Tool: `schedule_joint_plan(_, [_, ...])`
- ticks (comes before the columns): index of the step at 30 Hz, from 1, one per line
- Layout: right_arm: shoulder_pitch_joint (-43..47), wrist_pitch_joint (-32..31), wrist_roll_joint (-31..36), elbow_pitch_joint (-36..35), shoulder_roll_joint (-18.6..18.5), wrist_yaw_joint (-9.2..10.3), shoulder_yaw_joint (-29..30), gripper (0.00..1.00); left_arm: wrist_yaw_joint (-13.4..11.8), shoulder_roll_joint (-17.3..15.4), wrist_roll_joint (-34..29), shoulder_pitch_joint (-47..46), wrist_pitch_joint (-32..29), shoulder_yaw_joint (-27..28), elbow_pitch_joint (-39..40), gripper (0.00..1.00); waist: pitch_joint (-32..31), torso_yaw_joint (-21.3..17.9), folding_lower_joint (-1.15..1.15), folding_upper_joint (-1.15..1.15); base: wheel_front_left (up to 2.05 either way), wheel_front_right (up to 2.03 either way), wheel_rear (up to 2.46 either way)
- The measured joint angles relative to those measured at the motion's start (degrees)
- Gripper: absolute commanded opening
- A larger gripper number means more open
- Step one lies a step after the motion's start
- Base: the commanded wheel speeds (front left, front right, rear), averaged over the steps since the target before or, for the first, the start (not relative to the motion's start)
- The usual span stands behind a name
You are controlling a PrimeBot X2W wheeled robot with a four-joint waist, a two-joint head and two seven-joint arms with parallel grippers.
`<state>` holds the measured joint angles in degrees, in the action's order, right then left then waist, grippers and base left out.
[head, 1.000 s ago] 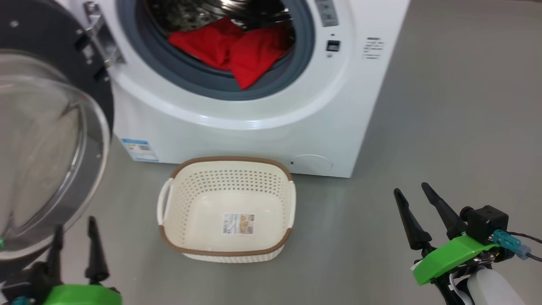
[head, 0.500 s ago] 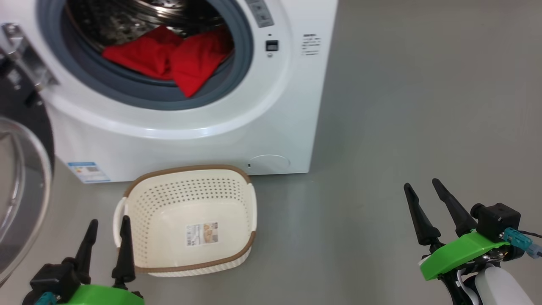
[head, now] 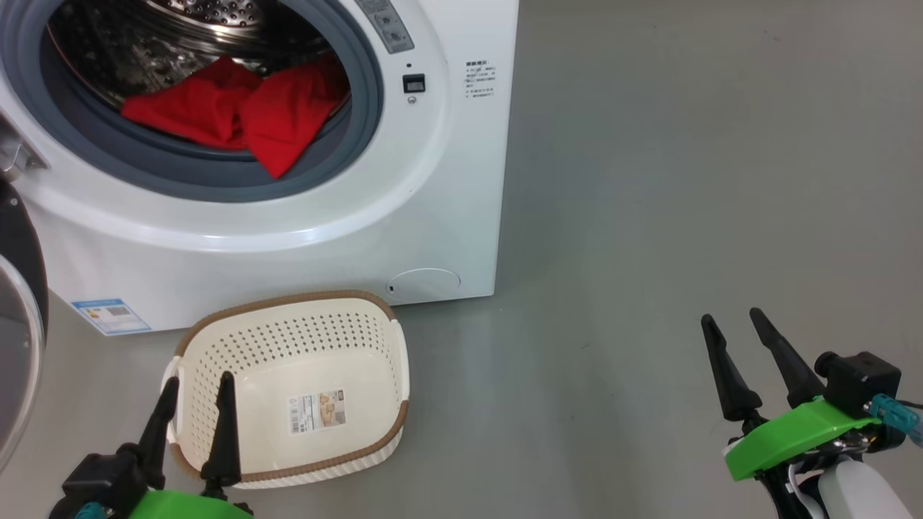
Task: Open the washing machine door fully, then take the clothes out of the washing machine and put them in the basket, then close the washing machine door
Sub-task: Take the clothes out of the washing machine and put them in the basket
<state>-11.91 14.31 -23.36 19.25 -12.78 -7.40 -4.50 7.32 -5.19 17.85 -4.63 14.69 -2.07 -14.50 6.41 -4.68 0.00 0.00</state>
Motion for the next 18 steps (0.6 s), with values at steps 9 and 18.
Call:
schedule_joint_plan(9, [0.35, 0.0, 0.07, 0.0, 0.59, 0.0, 0.0, 1.0, 0.0, -0.08, -0.48, 0.96, 0.0, 0.92, 1.9, 1.0, -0.45, 0.08, 0.0, 0.0, 0.0, 0.0, 0.0])
schedule_joint_plan(18, [0.35, 0.0, 0.07, -0.02, 0.56, 0.0, -0.07, 1.0, 0.0, 0.32, -0.76, 2.01, 0.0, 0.75, 2.29, 1.0, -0.54, 0.47, 0.0, 0.0, 0.0, 0.0, 0.0])
